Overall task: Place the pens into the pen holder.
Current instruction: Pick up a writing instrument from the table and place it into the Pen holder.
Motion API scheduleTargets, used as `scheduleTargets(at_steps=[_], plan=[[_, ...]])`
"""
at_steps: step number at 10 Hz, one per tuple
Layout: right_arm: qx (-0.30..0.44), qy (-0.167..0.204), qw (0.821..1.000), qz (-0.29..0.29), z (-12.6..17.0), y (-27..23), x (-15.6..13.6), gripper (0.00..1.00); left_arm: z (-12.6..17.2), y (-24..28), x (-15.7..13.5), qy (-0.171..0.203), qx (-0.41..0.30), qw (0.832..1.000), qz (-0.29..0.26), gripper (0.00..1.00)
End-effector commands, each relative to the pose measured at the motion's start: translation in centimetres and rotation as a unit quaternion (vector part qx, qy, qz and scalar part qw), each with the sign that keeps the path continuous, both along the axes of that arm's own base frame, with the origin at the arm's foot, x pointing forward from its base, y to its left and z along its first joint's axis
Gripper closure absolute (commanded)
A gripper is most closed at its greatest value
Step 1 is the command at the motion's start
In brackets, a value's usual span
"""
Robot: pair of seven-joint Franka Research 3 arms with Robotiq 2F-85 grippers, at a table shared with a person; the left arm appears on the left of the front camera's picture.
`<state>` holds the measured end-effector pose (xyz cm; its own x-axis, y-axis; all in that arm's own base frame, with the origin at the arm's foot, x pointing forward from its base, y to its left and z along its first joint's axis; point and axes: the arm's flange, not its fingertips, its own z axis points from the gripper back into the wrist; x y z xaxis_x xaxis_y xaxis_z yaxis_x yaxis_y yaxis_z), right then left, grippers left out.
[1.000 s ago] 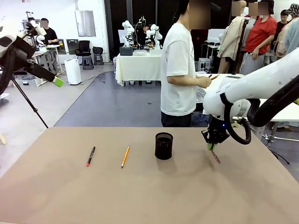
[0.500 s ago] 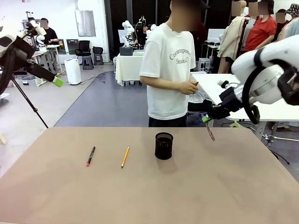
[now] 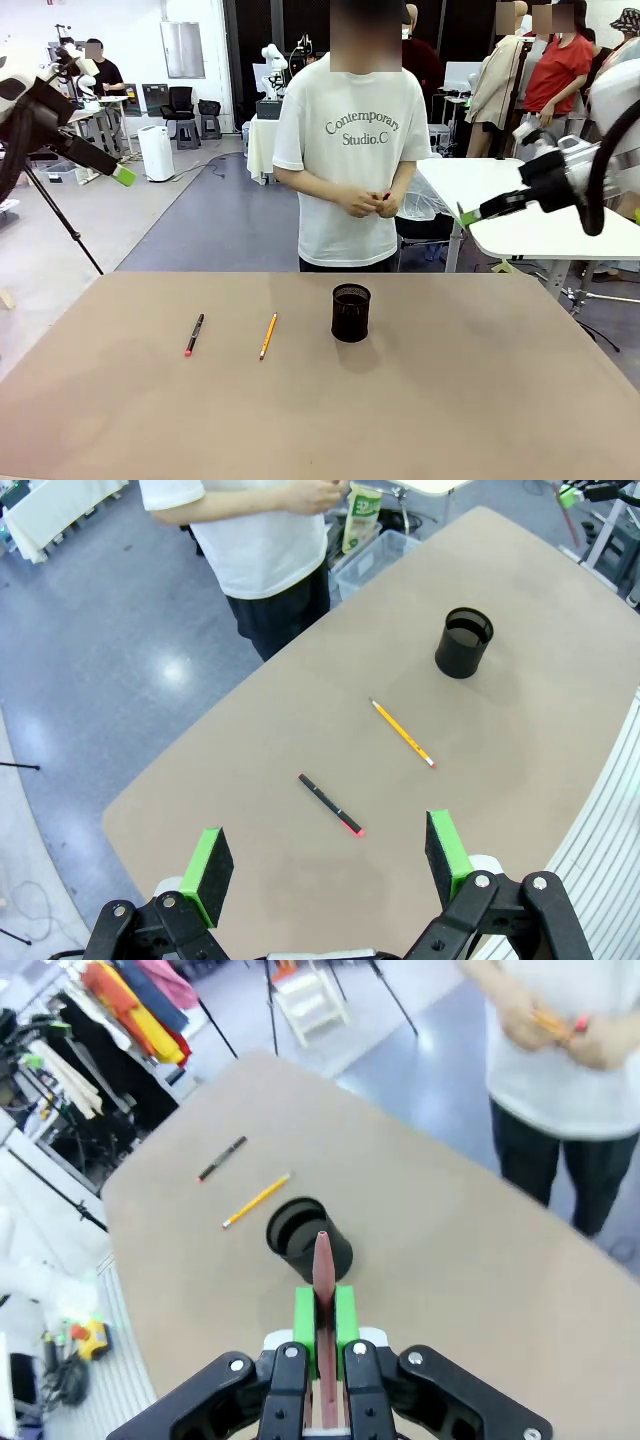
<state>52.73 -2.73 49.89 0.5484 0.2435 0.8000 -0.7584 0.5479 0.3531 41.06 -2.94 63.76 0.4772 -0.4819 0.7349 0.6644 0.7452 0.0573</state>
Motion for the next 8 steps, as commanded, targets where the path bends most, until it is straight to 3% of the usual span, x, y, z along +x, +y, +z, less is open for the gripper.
scheduleTargets(at_steps=[1,5,8], plan=[[0.041,-0.068,0.997,0.014,0.3,-1.8,-2.2,1.00,0.2,0.1,-0.1,-0.002,0.000,1.000,-0.003,0.00],[0.073,-0.109,0.990,-0.044,0.9,-5.2,-3.5,1.00,0.2,0.1,-0.1,-0.002,0.000,1.000,-0.003,0.00],[0.094,-0.127,0.987,-0.039,1.1,-8.8,-4.4,1.00,0.2,0.1,-0.1,-0.002,0.000,1.000,-0.003,0.00]])
